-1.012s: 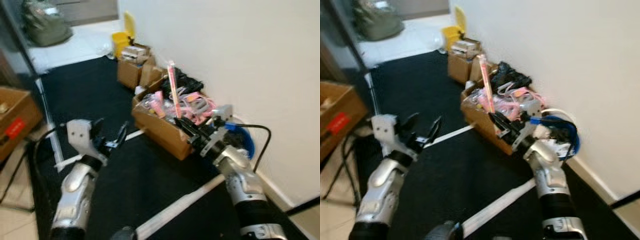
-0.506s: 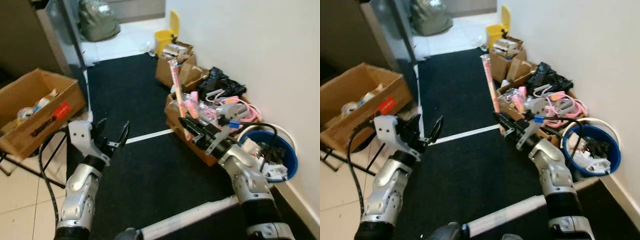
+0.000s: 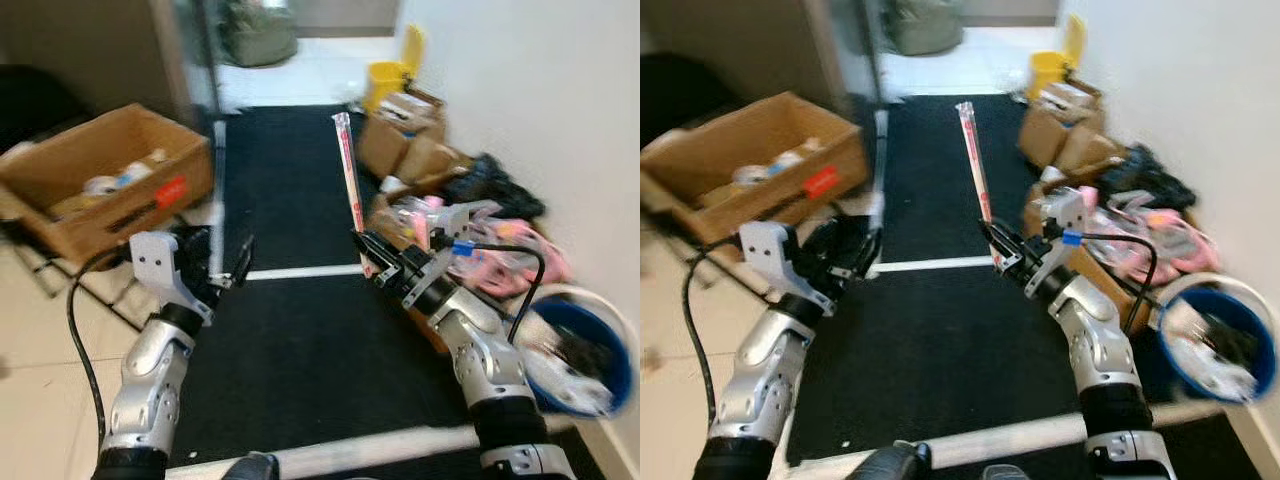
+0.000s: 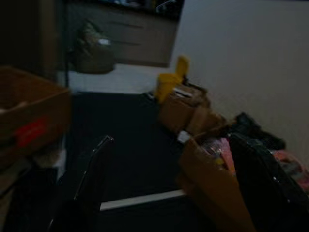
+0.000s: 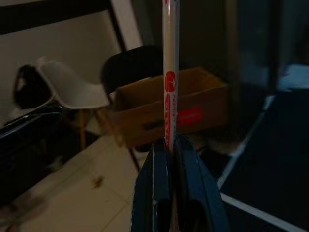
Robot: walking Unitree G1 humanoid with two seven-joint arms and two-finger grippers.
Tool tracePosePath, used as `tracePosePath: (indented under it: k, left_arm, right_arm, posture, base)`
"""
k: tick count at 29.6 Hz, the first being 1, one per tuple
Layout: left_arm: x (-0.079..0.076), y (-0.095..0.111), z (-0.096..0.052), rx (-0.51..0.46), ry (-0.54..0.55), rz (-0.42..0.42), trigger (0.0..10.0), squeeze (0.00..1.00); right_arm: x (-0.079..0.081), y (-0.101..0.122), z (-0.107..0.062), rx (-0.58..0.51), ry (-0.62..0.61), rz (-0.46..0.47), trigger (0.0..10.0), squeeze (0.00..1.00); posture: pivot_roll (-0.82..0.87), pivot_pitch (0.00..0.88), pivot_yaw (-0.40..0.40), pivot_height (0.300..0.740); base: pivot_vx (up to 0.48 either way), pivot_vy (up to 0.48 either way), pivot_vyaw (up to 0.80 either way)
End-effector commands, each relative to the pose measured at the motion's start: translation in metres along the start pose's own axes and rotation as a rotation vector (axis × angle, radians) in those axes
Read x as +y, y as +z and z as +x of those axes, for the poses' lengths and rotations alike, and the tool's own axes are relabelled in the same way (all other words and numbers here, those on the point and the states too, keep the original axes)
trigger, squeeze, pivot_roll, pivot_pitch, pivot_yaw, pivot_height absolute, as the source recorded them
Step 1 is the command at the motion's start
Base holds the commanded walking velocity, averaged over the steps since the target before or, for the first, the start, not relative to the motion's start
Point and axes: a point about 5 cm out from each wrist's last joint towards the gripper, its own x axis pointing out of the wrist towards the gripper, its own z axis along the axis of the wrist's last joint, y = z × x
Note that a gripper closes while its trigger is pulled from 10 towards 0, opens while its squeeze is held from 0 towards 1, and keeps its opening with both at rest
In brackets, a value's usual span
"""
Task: Picking trash to rubbish bin
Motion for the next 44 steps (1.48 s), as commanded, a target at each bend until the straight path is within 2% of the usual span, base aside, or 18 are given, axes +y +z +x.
tracePosePath:
  k: [1,23,30,44]
  left_arm:
    - [-0.0014,-0.0032,0.0004,0.016,-0.003,-0.015,10.0,0.0]
    - [-0.0013,-0.0037,0.0007,0.018,-0.017,-0.019,10.0,0.0]
    - [0.0007,-0.0033,-0.0014,0.017,-0.031,-0.051,10.0,0.0]
    - [0.0016,-0.0021,-0.002,0.013,-0.039,-0.061,10.0,0.0]
  right_arm:
    - [-0.0003,-0.0015,-0.0011,0.004,-0.004,0.007,10.0,0.0]
    - [-0.0002,-0.0023,-0.0012,0.003,0.0,0.008,10.0,0.0]
    - [0.0006,-0.0031,-0.0008,0.012,0.007,0.021,10.0,0.0]
    - [0.0003,-0.0021,-0.0007,0.014,0.009,0.014,10.0,0.0]
  posture:
    - [0.02,0.0,-0.02,0.74]
    - [0.02,0.0,-0.026,0.74]
    - [0.02,0.0,-0.025,0.74]
    - [0.02,0.0,-0.026,0.74]
  base:
    - [0.0,0.0,0.66]
    - [0.0,0.0,0.65]
    - [0.0,0.0,0.0]
    - [0.354,0.0,0.0]
